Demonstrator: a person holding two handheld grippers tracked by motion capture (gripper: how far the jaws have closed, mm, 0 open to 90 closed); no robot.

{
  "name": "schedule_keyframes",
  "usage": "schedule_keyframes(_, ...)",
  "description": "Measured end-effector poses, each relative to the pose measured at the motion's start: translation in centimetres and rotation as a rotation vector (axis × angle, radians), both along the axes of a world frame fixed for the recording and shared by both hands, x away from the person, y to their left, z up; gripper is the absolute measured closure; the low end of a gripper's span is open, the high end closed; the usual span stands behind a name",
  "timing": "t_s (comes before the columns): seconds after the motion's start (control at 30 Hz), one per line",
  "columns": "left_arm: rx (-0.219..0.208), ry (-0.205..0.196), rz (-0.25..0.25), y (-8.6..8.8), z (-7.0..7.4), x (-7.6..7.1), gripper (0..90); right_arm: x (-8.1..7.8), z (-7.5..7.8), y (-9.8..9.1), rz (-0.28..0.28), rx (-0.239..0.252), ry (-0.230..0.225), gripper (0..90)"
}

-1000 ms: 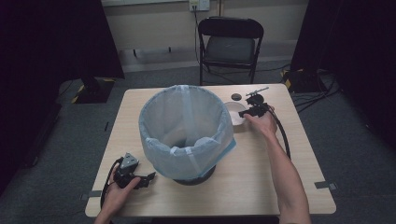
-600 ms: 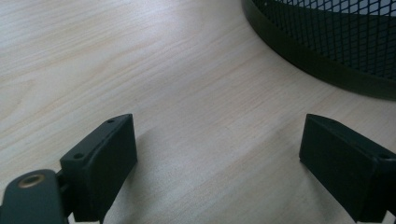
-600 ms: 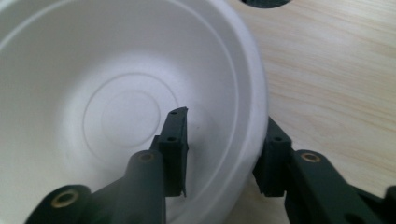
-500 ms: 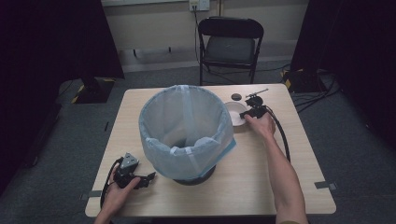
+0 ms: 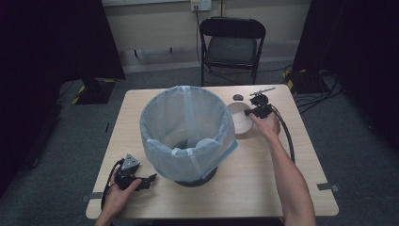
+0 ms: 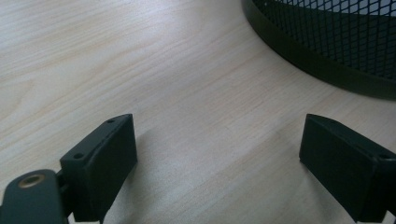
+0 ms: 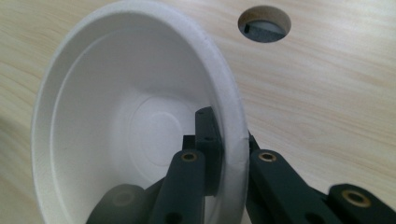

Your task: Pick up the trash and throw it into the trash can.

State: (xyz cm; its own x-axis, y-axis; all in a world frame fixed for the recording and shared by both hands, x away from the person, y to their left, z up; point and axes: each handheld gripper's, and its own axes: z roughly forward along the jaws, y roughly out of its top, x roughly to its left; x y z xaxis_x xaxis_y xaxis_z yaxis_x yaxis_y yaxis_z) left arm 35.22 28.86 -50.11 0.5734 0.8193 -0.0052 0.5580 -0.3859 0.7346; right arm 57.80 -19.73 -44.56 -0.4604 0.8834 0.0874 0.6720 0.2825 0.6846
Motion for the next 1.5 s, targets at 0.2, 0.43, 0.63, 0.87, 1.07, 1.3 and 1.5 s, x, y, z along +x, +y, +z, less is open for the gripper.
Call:
schedule_keyframes(0.2, 0.003, 0.001, -0.002, 0.0, 0.0, 0.0, 10.7, -1.7, 1.8, -0.3, 0.01, 0.014, -0.06, 87.3)
schedule_keyframes(0.43, 0.004, 0.0, -0.002, 0.0, 0.0, 0.0, 10.7, -3.4, 4.1, -0.9, 0.006, 0.046, -0.123, 87.4)
schedule_keyframes(0.63, 0.004, 0.0, -0.003, 0.0, 0.0, 0.0, 10.7, -4.7, 5.9, -0.8, 0.003, 0.063, -0.184, 87.4)
schedule_keyframes(0.87, 0.003, 0.001, -0.003, 0.0, 0.0, 0.0, 10.7, -6.8, 8.6, -0.8, 0.009, 0.08, -0.315, 87.4)
schedule_keyframes(1.07, 0.004, 0.0, -0.003, 0.0, 0.0, 0.0, 10.7, -7.2, 10.2, -1.0, 0.004, 0.111, -0.349, 87.4)
schedule_keyframes(1.3, 0.004, 0.0, -0.003, 0.0, 0.0, 0.0, 10.7, -7.5, 13.3, -0.5, -0.006, 0.151, -0.407, 87.4)
schedule_keyframes(1.5, 0.004, 0.001, -0.003, 0.0, 0.0, 0.0, 10.7, -7.8, 15.9, 0.2, 0.002, 0.204, -0.471, 87.4)
